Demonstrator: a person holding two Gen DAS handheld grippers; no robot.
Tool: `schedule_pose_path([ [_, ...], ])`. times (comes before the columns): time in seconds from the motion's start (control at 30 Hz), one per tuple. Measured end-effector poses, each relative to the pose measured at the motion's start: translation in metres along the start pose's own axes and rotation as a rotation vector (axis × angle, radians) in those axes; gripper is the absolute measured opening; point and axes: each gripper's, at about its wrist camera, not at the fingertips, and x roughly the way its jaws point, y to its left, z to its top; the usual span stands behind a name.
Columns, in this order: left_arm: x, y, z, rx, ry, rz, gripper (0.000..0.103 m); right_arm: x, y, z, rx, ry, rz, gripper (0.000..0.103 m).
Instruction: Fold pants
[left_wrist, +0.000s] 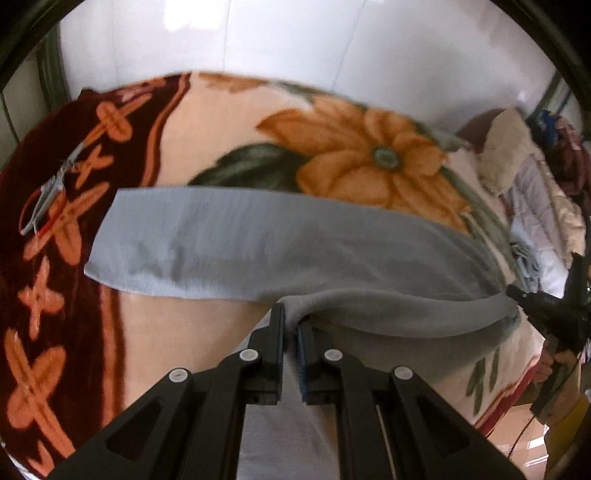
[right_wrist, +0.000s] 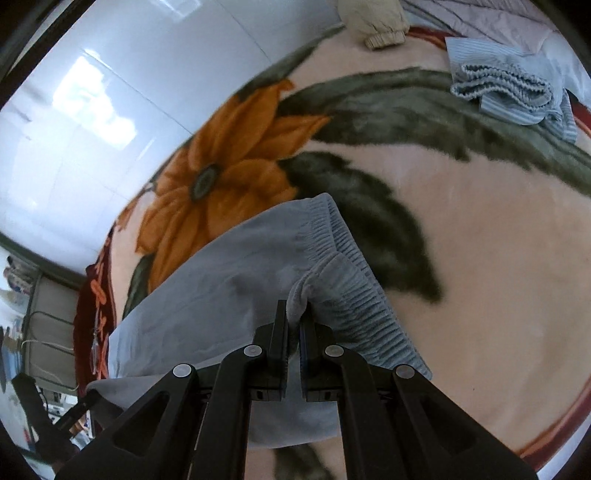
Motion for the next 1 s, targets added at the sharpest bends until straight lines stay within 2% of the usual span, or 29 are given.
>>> schedule_pose_path([
  [0.07, 0.007, -0.001, 0.005, -0.023, 0.039, 0.017, 0.006, 0.008, 0.004, 0.005, -0.025, 0.038, -0.030, 0.005],
  [0.23, 0.021, -0.004, 0.013, -0.070, 0.119, 0.074, 0.006, 0.029, 0.015, 0.010, -0.126, 0.215, -0.119, 0.012],
  [0.3, 0.022, -0.004, 0.013, -0.104, 0.148, 0.102, 0.006, 0.024, 0.020, 0.013, -0.183, 0.251, -0.119, 0.019],
  [0.37, 0.020, -0.008, 0.015, -0.131, 0.166, 0.131, 0.006, 0.013, 0.024, 0.019, -0.258, 0.274, -0.117, 0.038],
  [0.43, 0.017, -0.013, 0.017, -0.139, 0.175, 0.166, 0.006, 0.005, 0.023, 0.024, -0.323, 0.298, -0.122, 0.047],
  [0.47, 0.016, -0.016, 0.019, -0.144, 0.178, 0.182, 0.006, 0.003, 0.022, 0.028, -0.355, 0.311, -0.126, 0.048],
  [0.63, 0.015, -0.022, 0.019, -0.207, 0.178, 0.236, 0.006, 0.009, 0.024, 0.044, -0.549, 0.325, -0.147, 0.048],
  [0.8, 0.019, -0.021, 0.016, -0.260, 0.190, 0.250, 0.006, 0.033, 0.028, 0.047, -0.662, 0.373, -0.143, 0.048],
  [0.87, 0.020, -0.023, 0.016, -0.246, 0.196, 0.254, 0.006, 0.043, 0.025, 0.046, -0.665, 0.400, -0.165, 0.048],
  [0.93, 0.021, -0.024, 0.016, -0.225, 0.205, 0.254, 0.006, 0.052, 0.017, 0.046, -0.611, 0.426, -0.188, 0.048],
  [1.0, 0.024, -0.023, 0.015, -0.219, 0.218, 0.245, 0.006, 0.054, 0.009, 0.048, -0.507, 0.433, -0.156, 0.036],
])
